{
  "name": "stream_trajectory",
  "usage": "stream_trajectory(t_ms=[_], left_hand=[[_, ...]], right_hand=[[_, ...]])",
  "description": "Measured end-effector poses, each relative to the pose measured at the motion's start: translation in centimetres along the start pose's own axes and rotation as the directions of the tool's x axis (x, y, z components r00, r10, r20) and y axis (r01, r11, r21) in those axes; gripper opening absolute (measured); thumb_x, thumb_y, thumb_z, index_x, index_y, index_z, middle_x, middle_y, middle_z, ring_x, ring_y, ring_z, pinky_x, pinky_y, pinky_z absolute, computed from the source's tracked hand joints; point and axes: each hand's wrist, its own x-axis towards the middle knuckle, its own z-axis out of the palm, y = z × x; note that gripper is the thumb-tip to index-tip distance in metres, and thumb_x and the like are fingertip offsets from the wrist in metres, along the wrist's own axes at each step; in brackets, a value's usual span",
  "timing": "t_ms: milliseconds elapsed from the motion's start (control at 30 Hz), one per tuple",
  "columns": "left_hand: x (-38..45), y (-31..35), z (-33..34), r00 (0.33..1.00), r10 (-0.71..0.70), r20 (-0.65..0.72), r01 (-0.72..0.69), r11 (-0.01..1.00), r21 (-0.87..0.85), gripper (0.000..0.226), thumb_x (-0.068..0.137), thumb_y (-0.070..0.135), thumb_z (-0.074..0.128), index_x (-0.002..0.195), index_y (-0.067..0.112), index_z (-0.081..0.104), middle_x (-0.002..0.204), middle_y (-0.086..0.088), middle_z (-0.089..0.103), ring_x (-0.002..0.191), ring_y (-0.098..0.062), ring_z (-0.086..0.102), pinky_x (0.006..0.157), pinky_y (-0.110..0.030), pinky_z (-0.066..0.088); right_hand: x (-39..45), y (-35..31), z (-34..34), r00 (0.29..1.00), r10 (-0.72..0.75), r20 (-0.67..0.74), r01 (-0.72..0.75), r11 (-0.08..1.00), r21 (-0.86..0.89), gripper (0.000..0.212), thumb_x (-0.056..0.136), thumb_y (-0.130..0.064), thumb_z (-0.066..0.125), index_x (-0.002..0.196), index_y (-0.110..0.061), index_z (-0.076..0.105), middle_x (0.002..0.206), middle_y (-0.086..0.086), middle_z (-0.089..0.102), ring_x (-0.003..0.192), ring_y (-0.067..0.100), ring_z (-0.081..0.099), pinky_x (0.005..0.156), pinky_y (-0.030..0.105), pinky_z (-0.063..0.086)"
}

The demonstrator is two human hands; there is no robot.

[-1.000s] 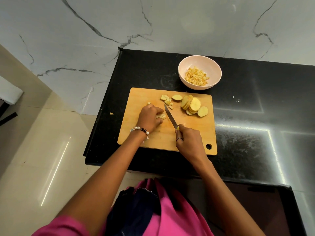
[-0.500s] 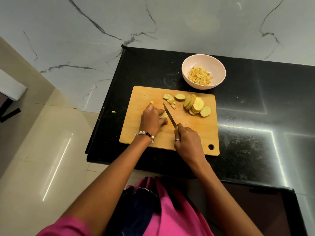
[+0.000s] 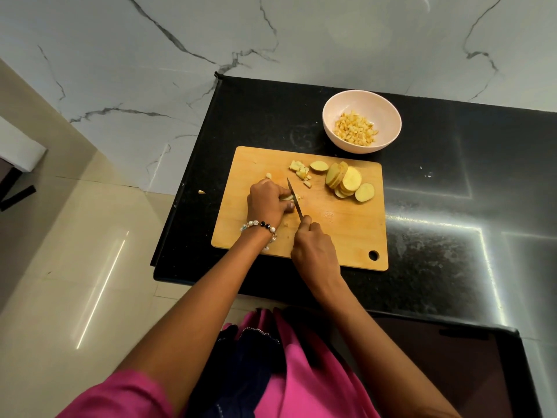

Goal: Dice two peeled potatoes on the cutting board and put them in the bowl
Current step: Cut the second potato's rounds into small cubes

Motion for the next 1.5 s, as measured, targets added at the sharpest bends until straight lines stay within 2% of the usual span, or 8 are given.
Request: stream_trajectory(t_ms=[167, 367, 667, 933, 1100, 1233, 1367, 1500], left_hand=[[-0.2, 0.0, 0.0, 1.0, -0.013, -0.012, 0.013, 1.0, -0.025, 0.035, 0.069, 0.02, 0.082, 0.102, 0.011, 0.073, 0.102, -0.005, 0.068, 0.096, -0.018, 0.061, 0.086, -0.03, 0.05], [-0.5, -0.4, -0.2, 1.0, -0.005, 0.015, 0.006, 1.0, -0.018, 0.044, 0.066, 0.019, 0.084, 0.107, 0.01, 0.071, 0.107, -0.006, 0.065, 0.095, -0.019, 0.062, 0.088, -0.032, 0.052], [-0.7, -0.5, -0.4, 1.0, -0.023, -0.02, 0.023, 1.0, -0.009, 0.033, 0.074, 0.017, 0.08, 0.105, 0.01, 0.072, 0.107, -0.007, 0.067, 0.097, -0.018, 0.062, 0.088, -0.028, 0.051], [-1.0, -0.4, 0.0, 0.998, 0.031, -0.048, -0.028, 0.998, 0.056, 0.025, 0.083, 0.019, 0.071, 0.106, 0.009, 0.072, 0.107, -0.009, 0.064, 0.097, -0.021, 0.06, 0.083, -0.028, 0.048], [-0.6, -0.9, -0.1, 1.0, 0.025, -0.015, -0.025, 0.999, 0.031, 0.028, 0.079, 0.02, 0.075, 0.105, 0.01, 0.072, 0.105, -0.009, 0.066, 0.098, -0.021, 0.06, 0.086, -0.031, 0.05], [-0.3, -1.2, -0.5, 0.999, -0.03, 0.032, 0.031, 0.999, -0.032, 0.038, 0.073, 0.019, 0.08, 0.109, 0.011, 0.07, 0.106, -0.006, 0.07, 0.101, -0.018, 0.061, 0.092, -0.032, 0.049], [-0.6, -1.2, -0.9, 0.998, -0.058, -0.033, 0.056, 0.997, -0.048, 0.045, 0.076, 0.014, 0.078, 0.119, 0.01, 0.065, 0.101, -0.004, 0.071, 0.092, -0.016, 0.064, 0.089, -0.03, 0.051], [-1.1, -1.0, -0.7, 0.995, -0.039, -0.091, 0.033, 0.997, -0.068, 0.036, 0.081, 0.011, 0.072, 0.117, 0.011, 0.066, 0.095, -0.004, 0.073, 0.085, -0.013, 0.066, 0.086, -0.025, 0.052]], right_hand=[[-2.7, 0.7, 0.3, 1.0, -0.009, 0.022, 0.009, 1.0, -0.011, 0.045, 0.092, 0.003, 0.035, 0.136, 0.011, 0.033, 0.105, 0.025, 0.056, 0.076, 0.04, 0.061, 0.056, 0.036, 0.035], [-2.0, 1.5, -0.5, 0.998, 0.054, 0.019, -0.055, 0.997, 0.06, 0.046, 0.093, -0.005, 0.036, 0.138, 0.002, 0.034, 0.111, 0.02, 0.056, 0.089, 0.039, 0.057, 0.067, 0.039, 0.041], [-0.4, 0.2, -0.4, 1.0, 0.001, 0.027, -0.001, 1.0, -0.006, 0.04, 0.096, -0.004, 0.032, 0.135, 0.002, 0.033, 0.111, 0.021, 0.055, 0.087, 0.039, 0.058, 0.062, 0.035, 0.033], [-2.4, -0.4, 0.2, 0.999, -0.033, 0.02, 0.033, 0.999, -0.033, 0.04, 0.093, 0.002, 0.031, 0.132, 0.01, 0.035, 0.101, 0.022, 0.056, 0.075, 0.038, 0.062, 0.055, 0.034, 0.035], [-3.4, 0.4, -0.8, 0.997, 0.041, 0.071, -0.042, 0.999, 0.012, 0.045, 0.094, -0.004, 0.034, 0.138, 0.003, 0.03, 0.112, 0.019, 0.055, 0.09, 0.038, 0.059, 0.064, 0.038, 0.038], [-1.9, 0.3, -1.3, 0.998, 0.065, 0.028, -0.066, 0.997, 0.046, 0.049, 0.094, -0.005, 0.035, 0.142, 0.001, 0.029, 0.116, 0.02, 0.055, 0.095, 0.039, 0.057, 0.073, 0.041, 0.044], [-0.9, -0.3, -1.1, 0.999, 0.048, 0.023, -0.049, 0.997, 0.059, 0.047, 0.093, -0.004, 0.035, 0.139, 0.001, 0.032, 0.115, 0.021, 0.056, 0.094, 0.039, 0.057, 0.072, 0.041, 0.045], [-0.7, -0.6, -0.8, 0.999, 0.041, 0.034, -0.043, 0.997, 0.059, 0.043, 0.093, -0.005, 0.035, 0.136, 0.0, 0.035, 0.113, 0.02, 0.057, 0.09, 0.038, 0.059, 0.071, 0.041, 0.047]])
